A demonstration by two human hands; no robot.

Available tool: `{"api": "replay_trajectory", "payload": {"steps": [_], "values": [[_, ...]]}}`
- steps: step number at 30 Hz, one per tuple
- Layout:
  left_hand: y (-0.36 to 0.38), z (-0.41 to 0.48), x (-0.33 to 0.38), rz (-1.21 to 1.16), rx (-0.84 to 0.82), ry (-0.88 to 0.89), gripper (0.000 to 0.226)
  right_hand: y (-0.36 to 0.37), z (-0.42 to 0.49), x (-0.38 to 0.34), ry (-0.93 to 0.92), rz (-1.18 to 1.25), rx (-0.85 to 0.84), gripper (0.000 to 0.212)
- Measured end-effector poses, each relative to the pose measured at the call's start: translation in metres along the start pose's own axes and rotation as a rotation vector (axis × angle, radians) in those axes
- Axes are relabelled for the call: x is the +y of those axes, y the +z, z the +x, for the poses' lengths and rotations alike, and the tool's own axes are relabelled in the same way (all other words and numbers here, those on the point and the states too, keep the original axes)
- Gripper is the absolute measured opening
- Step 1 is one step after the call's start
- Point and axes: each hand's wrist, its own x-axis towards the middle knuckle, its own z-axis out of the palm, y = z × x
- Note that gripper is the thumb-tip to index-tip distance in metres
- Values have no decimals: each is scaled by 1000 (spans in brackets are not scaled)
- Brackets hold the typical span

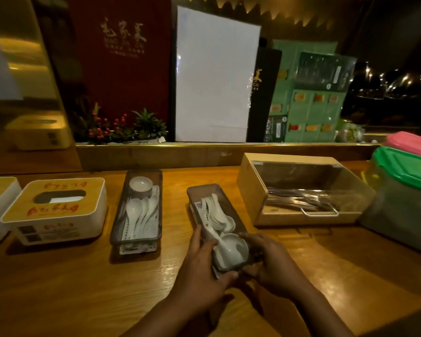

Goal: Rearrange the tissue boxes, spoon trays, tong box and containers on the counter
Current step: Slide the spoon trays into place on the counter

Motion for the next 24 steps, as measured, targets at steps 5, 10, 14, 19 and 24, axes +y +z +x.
{"api": "replay_trajectory", "payload": {"steps": [5, 10, 14, 19, 24], "values": [[-11, 22, -7, -166, 171, -173, 69, 24, 44, -6, -85, 9, 16, 77], [-13, 33, 5, -446, 284, -354, 69, 28, 73, -4, -185, 24, -49, 74], [-7, 35, 12, -509, 325, -375, 68, 25, 83, 7, -243, 66, -96, 74], [6, 37, 16, -569, 421, -386, 64, 26, 87, 20, -293, 129, -133, 74], [17, 39, 17, -35, 555, -320, 62, 13, 76, 43, -317, 159, -190, 86]]}}
